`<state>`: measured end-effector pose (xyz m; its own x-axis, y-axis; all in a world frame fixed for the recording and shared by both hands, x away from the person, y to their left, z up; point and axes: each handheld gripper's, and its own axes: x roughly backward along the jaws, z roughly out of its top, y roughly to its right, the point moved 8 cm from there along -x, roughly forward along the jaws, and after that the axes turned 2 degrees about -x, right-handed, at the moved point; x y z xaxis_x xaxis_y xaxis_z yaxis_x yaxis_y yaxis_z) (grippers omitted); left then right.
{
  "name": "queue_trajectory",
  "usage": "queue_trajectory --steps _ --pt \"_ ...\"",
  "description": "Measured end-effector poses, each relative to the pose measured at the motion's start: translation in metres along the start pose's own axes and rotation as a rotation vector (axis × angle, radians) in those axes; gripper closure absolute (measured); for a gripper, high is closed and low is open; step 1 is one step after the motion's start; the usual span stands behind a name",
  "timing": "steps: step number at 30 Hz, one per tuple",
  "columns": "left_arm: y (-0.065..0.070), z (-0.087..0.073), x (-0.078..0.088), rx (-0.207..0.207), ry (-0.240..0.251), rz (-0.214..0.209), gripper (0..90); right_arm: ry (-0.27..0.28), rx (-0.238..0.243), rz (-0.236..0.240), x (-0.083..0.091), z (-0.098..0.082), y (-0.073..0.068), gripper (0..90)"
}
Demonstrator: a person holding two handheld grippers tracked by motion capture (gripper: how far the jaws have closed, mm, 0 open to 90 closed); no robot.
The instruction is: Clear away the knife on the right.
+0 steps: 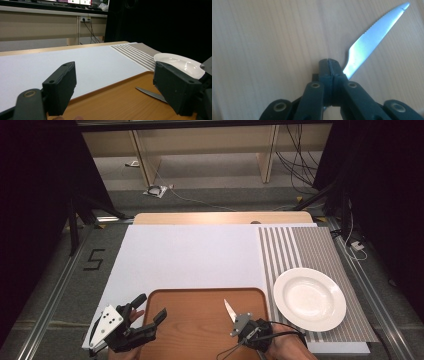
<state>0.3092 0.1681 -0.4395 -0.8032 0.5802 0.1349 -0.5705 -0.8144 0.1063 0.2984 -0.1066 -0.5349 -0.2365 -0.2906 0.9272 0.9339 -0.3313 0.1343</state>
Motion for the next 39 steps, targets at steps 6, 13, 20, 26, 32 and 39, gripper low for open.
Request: queue_trajectory --steps 6,13,20,26,32,39 --pt "0.000 0.000 0.000 0.001 -0.001 -0.001 18.8 -0.010 -0.010 -0.010 0.001 -0.004 0.003 90.0" --pt "0.000 0.000 0.000 0.001 0.000 -0.001 18.8 -0.021 -0.033 -0.021 0.003 -0.010 0.007 90.0" --pt "0.000 0.000 0.000 0.003 -0.001 -0.001 18.8 -0.030 -0.062 -0.037 0.007 -0.021 0.012 90.0" --pt "0.001 0.000 0.000 0.003 -0.002 -0.003 18.8 -0.035 -0.086 -0.048 0.010 -0.029 0.016 90.0" --pt "0.001 0.000 0.000 0.004 -0.003 -0.002 18.8 -0.038 -0.105 -0.049 0.012 -0.035 0.018 90.0" --pt "0.000 -0.001 -0.001 0.005 -0.007 -0.004 18.7 0.062 -0.161 -0.025 0.017 -0.031 0.020 81.6"
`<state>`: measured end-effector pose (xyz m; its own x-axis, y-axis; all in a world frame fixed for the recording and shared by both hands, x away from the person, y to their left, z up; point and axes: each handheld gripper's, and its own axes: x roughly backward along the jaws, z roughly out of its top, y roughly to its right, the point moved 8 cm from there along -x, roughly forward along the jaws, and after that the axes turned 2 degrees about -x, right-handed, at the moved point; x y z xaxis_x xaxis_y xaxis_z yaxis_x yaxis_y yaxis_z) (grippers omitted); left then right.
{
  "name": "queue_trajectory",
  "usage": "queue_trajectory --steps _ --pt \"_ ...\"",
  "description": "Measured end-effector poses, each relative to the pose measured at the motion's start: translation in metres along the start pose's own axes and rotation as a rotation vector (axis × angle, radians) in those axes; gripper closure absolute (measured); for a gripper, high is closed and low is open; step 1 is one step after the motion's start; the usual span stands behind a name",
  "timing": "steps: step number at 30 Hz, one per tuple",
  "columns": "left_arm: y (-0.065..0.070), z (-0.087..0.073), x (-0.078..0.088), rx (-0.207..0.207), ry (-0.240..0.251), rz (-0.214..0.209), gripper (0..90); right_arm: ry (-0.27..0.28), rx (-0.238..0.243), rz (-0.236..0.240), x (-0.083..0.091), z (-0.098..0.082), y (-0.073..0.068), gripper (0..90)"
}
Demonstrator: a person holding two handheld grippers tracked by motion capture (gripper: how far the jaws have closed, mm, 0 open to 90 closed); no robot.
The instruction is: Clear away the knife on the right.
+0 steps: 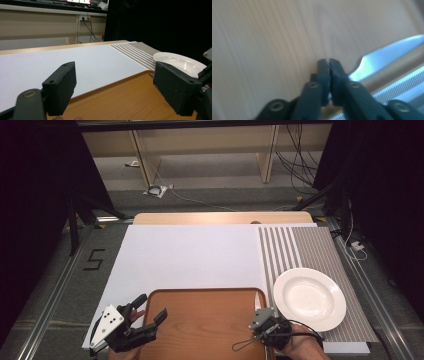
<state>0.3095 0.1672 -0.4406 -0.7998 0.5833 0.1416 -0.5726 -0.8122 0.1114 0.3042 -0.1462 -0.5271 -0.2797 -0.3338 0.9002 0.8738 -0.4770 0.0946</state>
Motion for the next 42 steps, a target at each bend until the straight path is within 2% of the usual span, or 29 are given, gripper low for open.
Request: queue_trajectory --steps 1,2,3,4,5,6,7,8,9,10,11,12,13,14,16,18,19,20,21,22,23,25,26,29,30,32,37,42 --pt "0.000 0.000 0.000 0.001 0.000 -0.001 18.7 0.084 -0.024 0.010 0.007 0.007 0.002 80.1" --pt "0.000 0.000 0.000 0.001 0.000 -0.001 18.7 0.084 -0.024 0.010 0.007 0.007 0.002 80.1" --pt "0.000 0.000 0.000 0.001 0.000 0.000 18.7 0.141 -0.049 0.000 0.013 0.013 0.004 74.6" --pt "0.000 0.000 0.000 -0.001 0.000 -0.001 18.7 0.173 -0.060 0.001 0.015 0.015 0.005 72.0" --pt "0.000 0.000 0.000 -0.001 0.000 -0.001 18.7 0.202 -0.065 -0.001 0.018 0.018 0.005 70.2" --pt "0.000 0.000 0.000 0.000 0.000 -0.001 18.7 0.202 -0.065 -0.001 0.018 0.018 0.005 70.2" --pt "0.000 0.000 0.000 -0.002 -0.001 -0.002 18.7 0.276 -0.092 -0.005 0.025 0.023 0.007 63.0" --pt "0.000 0.000 0.000 -0.002 -0.001 -0.003 18.7 0.276 -0.092 -0.005 0.025 0.023 0.007 63.0" --pt "0.000 0.000 0.000 -0.003 -0.001 -0.003 18.7 0.341 -0.125 -0.012 0.032 0.028 0.010 59.0" --pt "0.000 0.000 0.000 -0.003 -0.002 -0.003 18.7 0.341 -0.125 -0.012 0.032 0.028 0.010 59.0" --pt "0.000 0.000 0.000 -0.003 -0.003 -0.005 18.7 0.413 -0.151 -0.005 0.040 0.032 0.012 55.8" --pt "0.000 0.000 0.000 -0.003 -0.005 -0.005 18.7 0.446 -0.167 -0.008 0.043 0.034 0.014 52.7" --pt "0.000 0.000 0.000 -0.003 -0.005 -0.006 18.7 0.446 -0.167 -0.008 0.043 0.034 0.014 52.7" --pt "0.001 -0.001 0.000 -0.001 -0.008 -0.009 18.7 0.494 -0.186 -0.014 0.049 0.036 0.017 48.5" --pt "0.001 -0.001 -0.001 -0.002 -0.010 -0.011 18.6 0.542 -0.214 -0.002 0.055 0.038 0.019 44.8" --pt "0.001 -0.001 -0.001 -0.002 -0.011 -0.012 18.6 0.558 -0.223 0.003 0.056 0.038 0.019 43.3" --pt "0.001 -0.001 -0.001 -0.001 -0.013 -0.015 18.6 0.589 -0.244 0.014 0.059 0.039 0.022 40.6" --pt "0.001 -0.001 -0.001 -0.001 -0.013 -0.015 18.6 0.589 -0.244 0.014 0.059 0.039 0.022 40.6" --pt "0.002 -0.001 -0.001 0.001 -0.016 -0.018 18.6 0.617 -0.258 0.014 0.062 0.039 0.023 38.3" --pt "0.002 -0.001 -0.001 0.001 -0.016 -0.018 18.6 0.617 -0.258 0.014 0.062 0.039 0.023 38.3" --pt "0.002 -0.002 -0.002 0.001 -0.019 -0.021 18.6 0.650 -0.268 0.010 0.066 0.040 0.025 36.1" --pt "0.002 -0.002 -0.002 0.001 -0.021 -0.023 18.6 0.661 -0.269 0.007 0.068 0.040 0.025 35.2" --pt "0.002 -0.002 -0.002 0.000 -0.024 -0.026 18.6 0.698 -0.281 0.014 0.072 0.040 0.027 32.5" --pt "0.003 -0.003 -0.002 -0.001 -0.032 -0.030 18.5 0.719 -0.290 0.019 0.075 0.039 0.028 30.2" --pt "0.003 -0.003 -0.003 0.001 -0.035 -0.035 18.6 0.744 -0.299 0.017 0.077 0.038 0.030 28.9" --pt "0.004 -0.004 -0.003 -0.001 -0.037 -0.036 18.5 0.747 -0.302 0.014 0.078 0.036 0.031 27.9" --pt "0.005 -0.006 -0.004 0.001 -0.052 -0.049 18.4 0.794 -0.318 0.010 0.083 0.032 0.034 22.4" --pt "0.005 -0.007 -0.005 0.003 -0.060 -0.054 18.4 0.810 -0.325 0.005 0.083 0.027 0.034 19.3"
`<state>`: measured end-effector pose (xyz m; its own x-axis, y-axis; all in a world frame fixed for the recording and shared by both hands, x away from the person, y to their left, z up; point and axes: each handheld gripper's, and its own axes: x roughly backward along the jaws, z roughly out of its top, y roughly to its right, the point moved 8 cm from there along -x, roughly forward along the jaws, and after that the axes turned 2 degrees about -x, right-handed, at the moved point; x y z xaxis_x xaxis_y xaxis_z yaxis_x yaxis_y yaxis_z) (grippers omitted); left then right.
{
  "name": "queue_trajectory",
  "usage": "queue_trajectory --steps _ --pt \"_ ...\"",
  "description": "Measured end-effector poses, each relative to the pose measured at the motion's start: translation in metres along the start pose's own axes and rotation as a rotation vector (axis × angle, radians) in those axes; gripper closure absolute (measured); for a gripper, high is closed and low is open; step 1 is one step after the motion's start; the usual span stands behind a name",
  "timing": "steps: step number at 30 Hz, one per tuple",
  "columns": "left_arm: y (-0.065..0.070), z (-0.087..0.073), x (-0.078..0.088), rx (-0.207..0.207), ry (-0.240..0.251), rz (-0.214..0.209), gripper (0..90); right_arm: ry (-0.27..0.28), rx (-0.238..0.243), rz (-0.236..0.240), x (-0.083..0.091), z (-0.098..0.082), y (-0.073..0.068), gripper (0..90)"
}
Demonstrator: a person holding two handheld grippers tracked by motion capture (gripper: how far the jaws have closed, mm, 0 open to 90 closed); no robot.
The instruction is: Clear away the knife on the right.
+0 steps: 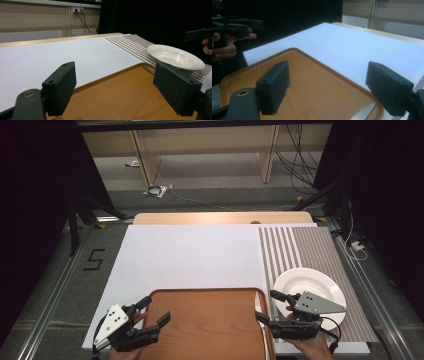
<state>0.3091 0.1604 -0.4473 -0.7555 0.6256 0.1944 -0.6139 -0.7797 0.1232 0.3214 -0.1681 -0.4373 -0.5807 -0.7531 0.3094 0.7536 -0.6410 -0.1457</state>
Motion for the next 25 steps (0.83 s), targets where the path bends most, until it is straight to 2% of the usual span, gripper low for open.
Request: queue_trajectory --steps 11,25 --pt "0.0007 -0.0004 -0.0014 0.000 -0.005 -0.002 18.3 0.030 0.014 -0.040 0.0068 0.0002 0.0048 16.5" --pt "0.0002 -0.0002 -0.0013 0.000 -0.003 0.000 18.3 0.030 0.020 -0.038 0.0059 0.0006 0.0038 16.5"
